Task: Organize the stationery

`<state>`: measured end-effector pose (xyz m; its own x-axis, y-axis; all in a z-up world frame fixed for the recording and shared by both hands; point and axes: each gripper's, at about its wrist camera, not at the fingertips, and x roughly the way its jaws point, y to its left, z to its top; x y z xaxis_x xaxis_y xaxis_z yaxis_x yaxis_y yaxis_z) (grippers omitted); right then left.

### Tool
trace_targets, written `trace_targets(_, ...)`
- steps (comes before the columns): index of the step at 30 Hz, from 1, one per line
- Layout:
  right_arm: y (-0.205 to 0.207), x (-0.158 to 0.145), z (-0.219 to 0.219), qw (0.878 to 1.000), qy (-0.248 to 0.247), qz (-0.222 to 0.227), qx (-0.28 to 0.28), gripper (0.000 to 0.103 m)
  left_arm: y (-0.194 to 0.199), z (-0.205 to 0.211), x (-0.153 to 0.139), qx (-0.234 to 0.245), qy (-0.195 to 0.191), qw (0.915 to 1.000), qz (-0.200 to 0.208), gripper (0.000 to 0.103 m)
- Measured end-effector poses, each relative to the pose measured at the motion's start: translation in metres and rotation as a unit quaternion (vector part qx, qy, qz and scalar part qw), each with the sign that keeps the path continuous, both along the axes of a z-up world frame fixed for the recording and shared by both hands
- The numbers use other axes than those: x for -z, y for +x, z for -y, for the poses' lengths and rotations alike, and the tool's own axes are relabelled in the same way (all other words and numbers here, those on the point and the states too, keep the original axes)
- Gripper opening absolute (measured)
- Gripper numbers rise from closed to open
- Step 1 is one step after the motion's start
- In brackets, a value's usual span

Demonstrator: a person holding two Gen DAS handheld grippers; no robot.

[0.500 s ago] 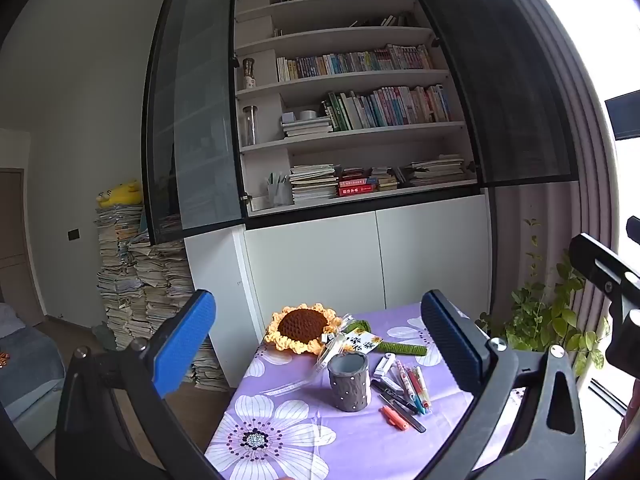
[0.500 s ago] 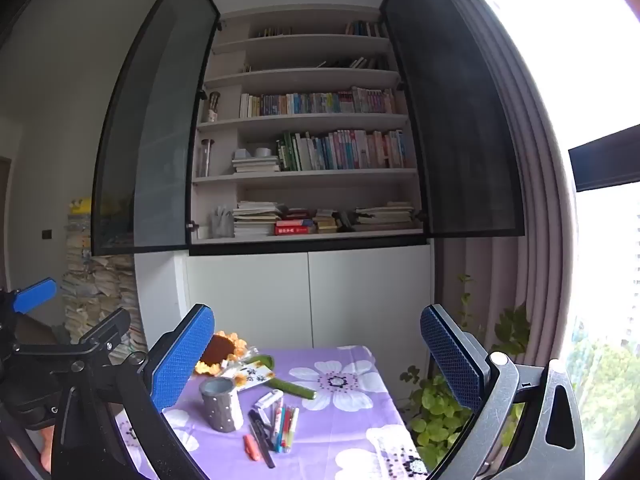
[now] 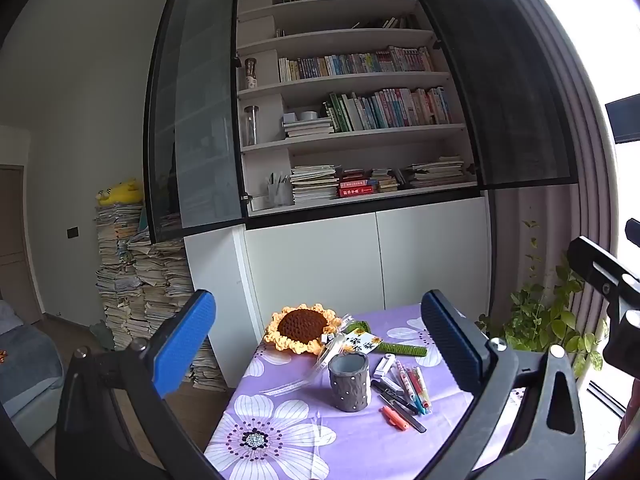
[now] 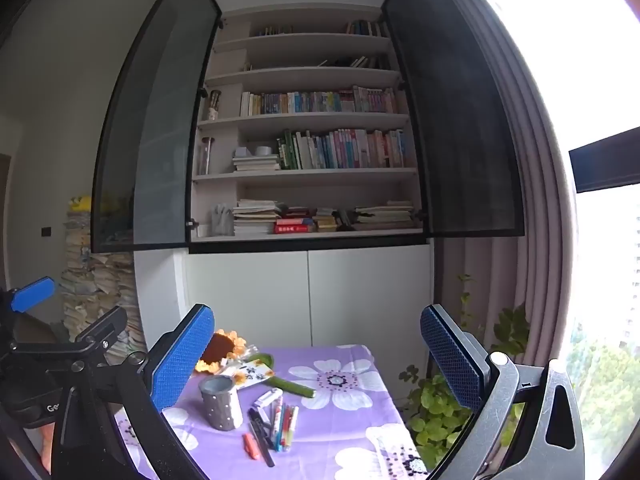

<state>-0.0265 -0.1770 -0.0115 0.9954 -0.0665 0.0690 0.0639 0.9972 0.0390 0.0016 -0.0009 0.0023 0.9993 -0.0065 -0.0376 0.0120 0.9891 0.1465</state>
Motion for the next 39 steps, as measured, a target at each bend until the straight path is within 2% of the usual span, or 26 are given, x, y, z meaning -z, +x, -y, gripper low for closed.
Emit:
trace_targets(12, 0.007, 0.008, 0.004, 1.000, -0.004, -0.005, 0.010, 0.103, -0.005, -0.005, 0.004, -0.011, 0.003, 0.9997, 0.023, 0.103)
trace_targets(16, 0.006, 0.006, 0.000, 1.000, -0.009, -0.009, 0.017, 0.103, -0.003, -0.005, 0.006, -0.041, 0.002, 0.9979, 0.051, 0.103)
trace_targets(22, 0.006, 0.004, 0.003, 1.000, -0.001, -0.014, 0.025, 0.103, -0.008, -0.009, 0.008, -0.036, -0.006, 0.9970, 0.068, 0.103)
trace_targets(39, 0.013, 0.004, 0.009, 0.999, 0.011, -0.025, 0.024, 0.103, -0.002, -0.004, 0.013, -0.019, 0.007, 0.9989, 0.042, 0.103)
